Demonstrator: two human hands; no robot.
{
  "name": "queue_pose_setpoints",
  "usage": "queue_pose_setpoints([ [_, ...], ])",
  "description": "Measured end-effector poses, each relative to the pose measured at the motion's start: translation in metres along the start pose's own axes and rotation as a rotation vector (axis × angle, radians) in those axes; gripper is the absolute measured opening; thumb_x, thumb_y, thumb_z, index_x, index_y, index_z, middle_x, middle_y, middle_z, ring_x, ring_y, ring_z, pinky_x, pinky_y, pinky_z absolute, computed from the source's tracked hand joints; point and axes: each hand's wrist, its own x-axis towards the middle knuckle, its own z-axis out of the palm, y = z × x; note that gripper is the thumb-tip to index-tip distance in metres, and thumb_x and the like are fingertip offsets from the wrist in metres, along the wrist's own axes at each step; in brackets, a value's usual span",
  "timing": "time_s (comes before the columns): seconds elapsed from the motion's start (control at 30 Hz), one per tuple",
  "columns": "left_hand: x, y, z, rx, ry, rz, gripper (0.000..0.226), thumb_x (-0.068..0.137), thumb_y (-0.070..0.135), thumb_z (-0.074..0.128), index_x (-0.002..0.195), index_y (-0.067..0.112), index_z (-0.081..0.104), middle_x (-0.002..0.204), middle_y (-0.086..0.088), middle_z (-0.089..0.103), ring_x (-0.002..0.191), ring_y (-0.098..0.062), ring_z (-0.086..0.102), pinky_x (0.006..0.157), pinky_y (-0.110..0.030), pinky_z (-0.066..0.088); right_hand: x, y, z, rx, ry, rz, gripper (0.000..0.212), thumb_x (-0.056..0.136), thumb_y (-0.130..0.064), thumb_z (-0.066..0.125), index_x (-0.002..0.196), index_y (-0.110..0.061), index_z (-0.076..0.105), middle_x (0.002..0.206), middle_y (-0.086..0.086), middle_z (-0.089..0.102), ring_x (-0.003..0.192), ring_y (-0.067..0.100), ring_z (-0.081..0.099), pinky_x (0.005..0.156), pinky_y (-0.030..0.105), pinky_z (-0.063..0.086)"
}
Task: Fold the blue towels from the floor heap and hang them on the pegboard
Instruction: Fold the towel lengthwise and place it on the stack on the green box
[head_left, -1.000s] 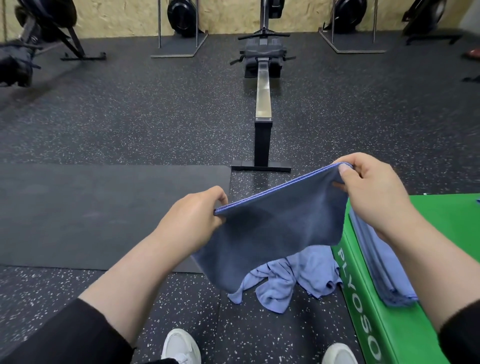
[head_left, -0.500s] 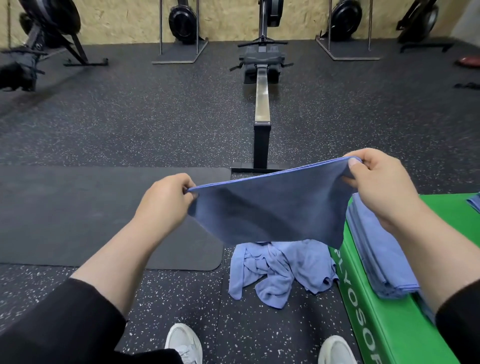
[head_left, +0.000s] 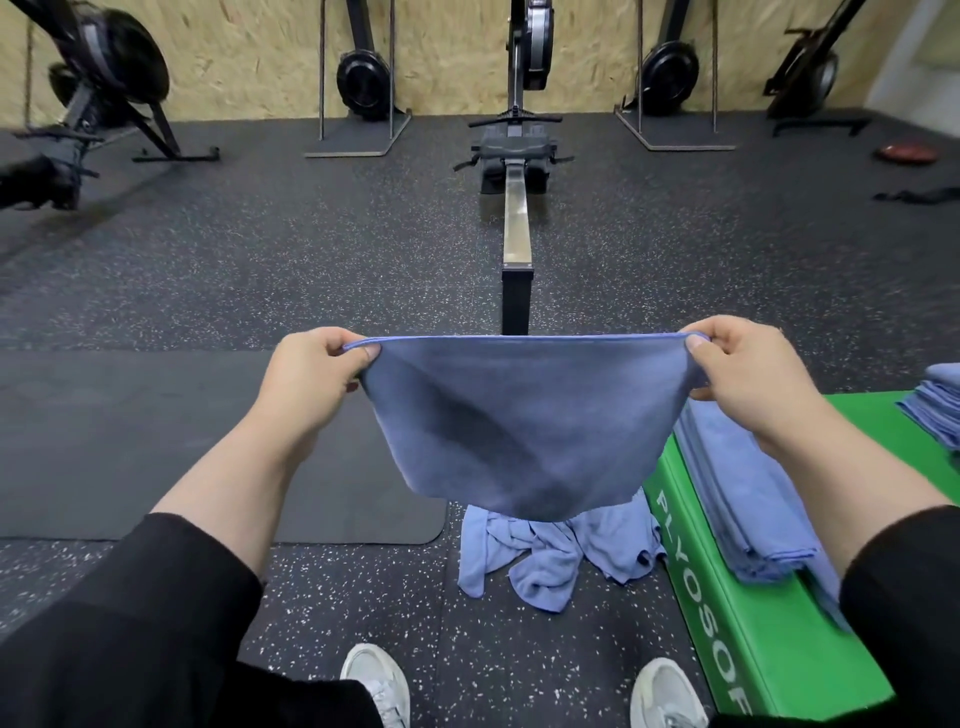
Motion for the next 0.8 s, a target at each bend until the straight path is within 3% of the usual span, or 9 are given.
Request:
queue_pose_setpoints([
  [0.13,-0.005,-0.003,-0.002,-0.022,-0.048,-0.030,0.011,0.094,0.017,0.069,0.086,0.013,0.077,0.086,-0.009,0.075,0.080,-0.015,0.064,0.092,-0.047,0.056,-0.001,0.007,-0.003,-0.120,0.041,-0.017,0.017,0.099,-0.021,0.054,0.096,-0.023,0.070,0.084,0.006,0.071,0.073,0.027,0.063,0.077,0.052,0.059],
  [0.3,-0.006,-0.006,-0.005,-0.116,-0.082,-0.056,0.019,0.100,0.015,0.062,0.087,0.011,0.075,0.080,-0.001,0.070,0.077,-0.013,0.060,0.092,-0.045,0.056,-0.007,0.005,0.000,-0.183,0.002,-0.053,0.017,0.100,-0.017,0.054,0.093,-0.023,0.068,0.083,0.004,0.070,0.078,0.029,0.060,0.076,0.039,0.050],
  [0.47,-0.004,-0.007,-0.001,-0.181,-0.058,-0.071,0.019,0.101,0.013,0.061,0.088,0.008,0.074,0.067,0.006,0.065,0.062,-0.004,0.057,0.082,-0.034,0.057,-0.006,0.008,0.003,-0.200,-0.002,-0.047,0.017,0.100,-0.017,0.054,0.100,-0.020,0.071,0.091,0.006,0.073,0.090,0.031,0.065,0.084,0.041,0.050],
  [0.6,0.003,-0.004,0.005,-0.234,-0.009,-0.053,0.017,0.096,0.016,0.067,0.080,0.010,0.068,0.056,0.011,0.055,0.057,-0.006,0.051,0.073,-0.031,0.053,-0.004,0.007,0.006,-0.215,0.010,-0.021,0.018,0.100,-0.016,0.053,0.099,-0.021,0.070,0.093,0.008,0.072,0.091,0.031,0.063,0.081,0.039,0.047],
  [0.7,0.005,0.007,0.014,-0.238,0.007,-0.003,0.017,0.097,0.019,0.065,0.083,0.015,0.071,0.063,0.010,0.059,0.063,-0.008,0.051,0.070,-0.028,0.048,-0.002,0.003,0.009,-0.287,-0.019,0.038,0.020,0.098,-0.012,0.050,0.095,-0.017,0.070,0.096,0.011,0.071,0.089,0.031,0.061,0.075,0.036,0.045],
  [0.8,0.004,0.023,0.033,-0.158,-0.040,0.112,0.017,0.098,0.025,0.060,0.090,0.018,0.074,0.079,0.004,0.069,0.075,-0.010,0.055,0.075,-0.033,0.046,-0.003,-0.004,0.015,-0.396,-0.132,0.096,0.024,0.092,-0.008,0.049,0.096,-0.017,0.071,0.098,0.010,0.071,0.081,0.026,0.058,0.070,0.032,0.042],
])
